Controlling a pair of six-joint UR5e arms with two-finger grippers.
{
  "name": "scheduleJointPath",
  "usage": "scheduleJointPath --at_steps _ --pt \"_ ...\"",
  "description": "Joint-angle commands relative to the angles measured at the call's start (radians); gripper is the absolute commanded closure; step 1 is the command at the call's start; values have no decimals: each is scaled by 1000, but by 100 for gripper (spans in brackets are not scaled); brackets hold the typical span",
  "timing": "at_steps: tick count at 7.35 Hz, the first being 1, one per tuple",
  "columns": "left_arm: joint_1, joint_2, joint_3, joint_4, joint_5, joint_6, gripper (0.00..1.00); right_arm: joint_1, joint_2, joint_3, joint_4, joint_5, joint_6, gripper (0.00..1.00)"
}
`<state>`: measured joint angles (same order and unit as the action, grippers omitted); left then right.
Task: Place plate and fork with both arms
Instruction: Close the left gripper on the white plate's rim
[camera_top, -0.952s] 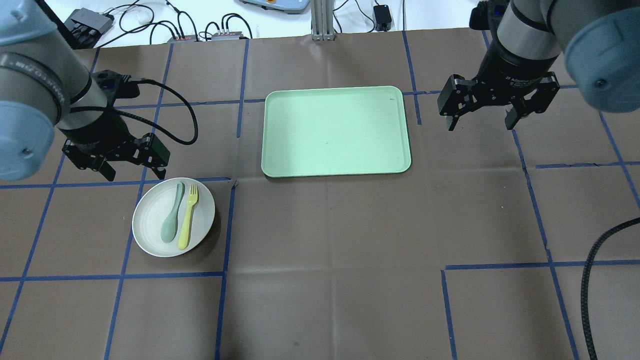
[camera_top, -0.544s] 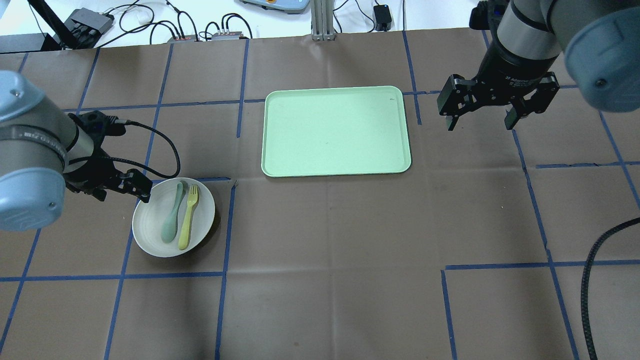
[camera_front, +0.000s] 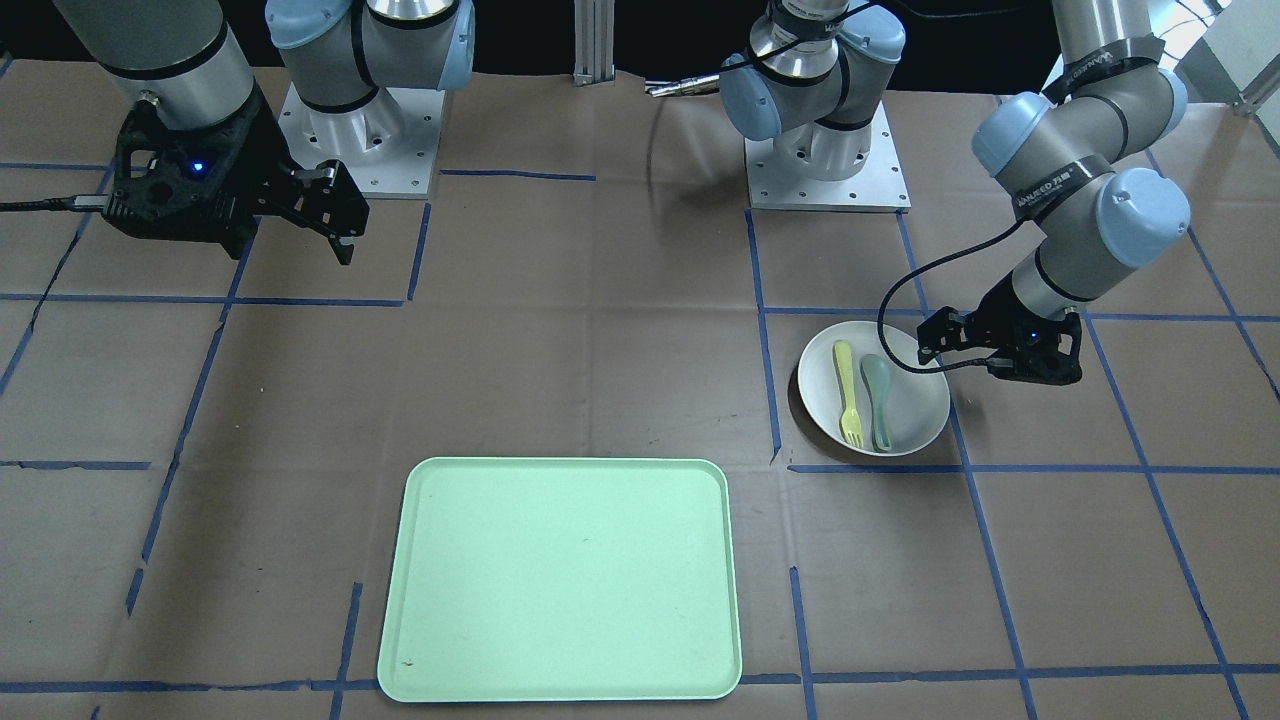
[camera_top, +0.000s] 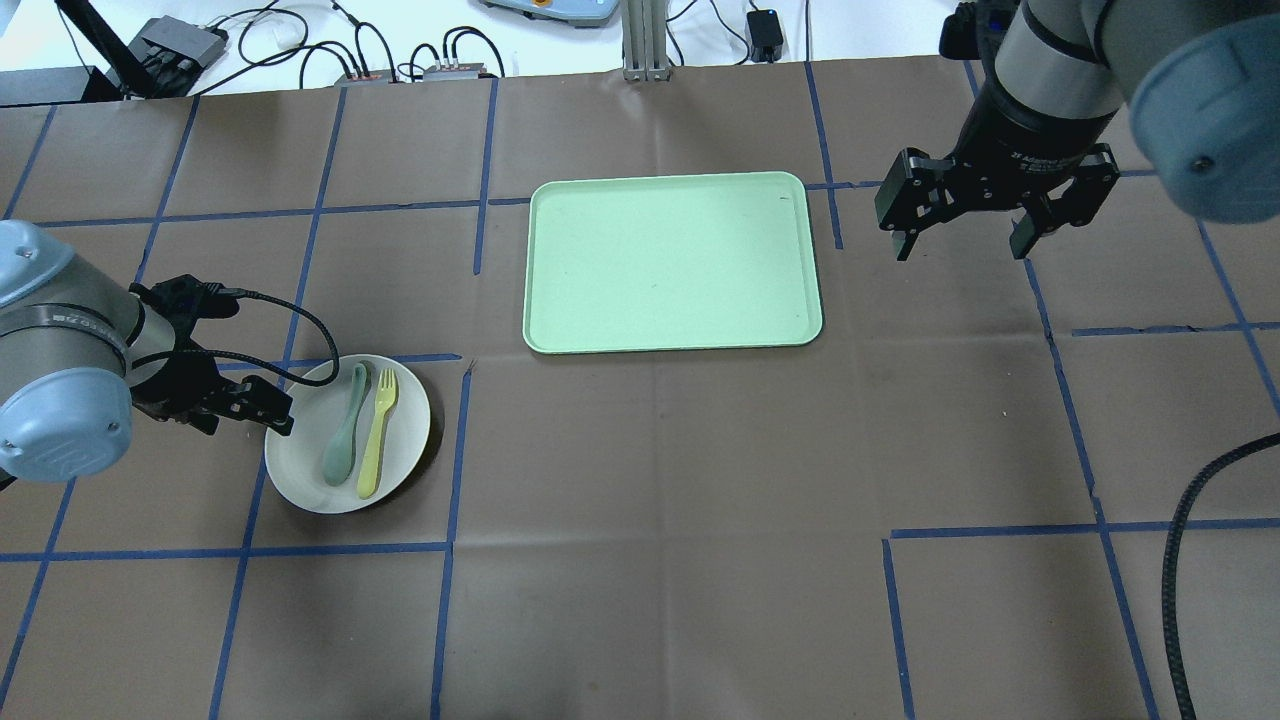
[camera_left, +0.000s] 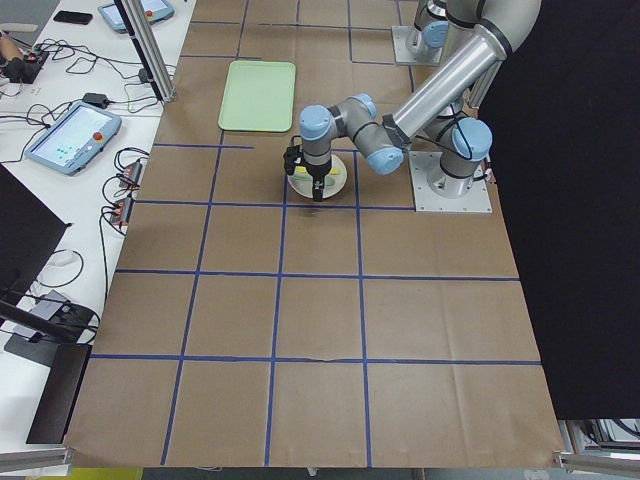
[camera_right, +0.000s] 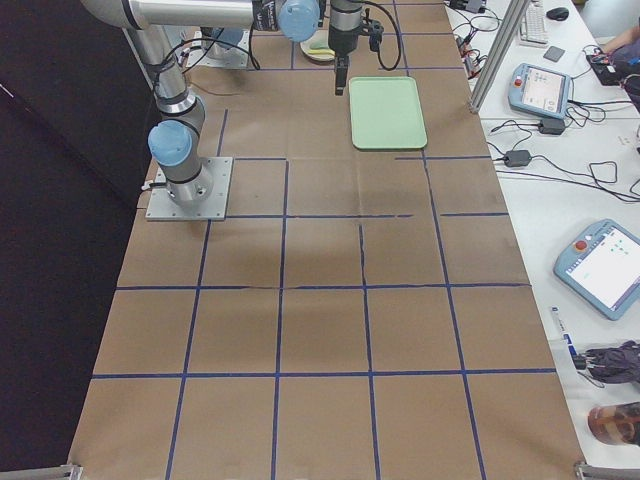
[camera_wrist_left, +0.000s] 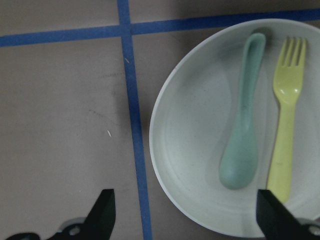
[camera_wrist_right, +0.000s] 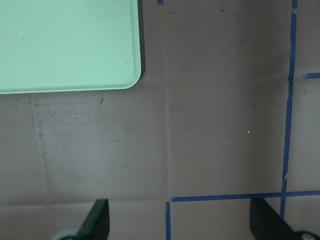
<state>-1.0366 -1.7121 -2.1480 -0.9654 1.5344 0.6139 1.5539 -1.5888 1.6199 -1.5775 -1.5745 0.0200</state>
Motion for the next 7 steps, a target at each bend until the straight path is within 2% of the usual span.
scheduleJointPath --at_steps 1,2,4,5,6,7 --pt "36 -50 4 14 -78 -3 0 0 0 0 1 -1 0 0" --pt "38 -54 1 27 -139 -28 0 0 0 0 1 -1 0 0" --pt "38 -86 2 59 -142 -14 0 0 0 0 1 -2 0 0" --pt "38 -98 -1 85 -142 -10 4 0 0 0 1 -2 0 0" --pt "38 -97 -3 85 -142 -10 15 0 0 0 1 -1 0 0" --pt "38 -97 -1 85 -140 -10 32 -2 0 0 1 -1 -2 0"
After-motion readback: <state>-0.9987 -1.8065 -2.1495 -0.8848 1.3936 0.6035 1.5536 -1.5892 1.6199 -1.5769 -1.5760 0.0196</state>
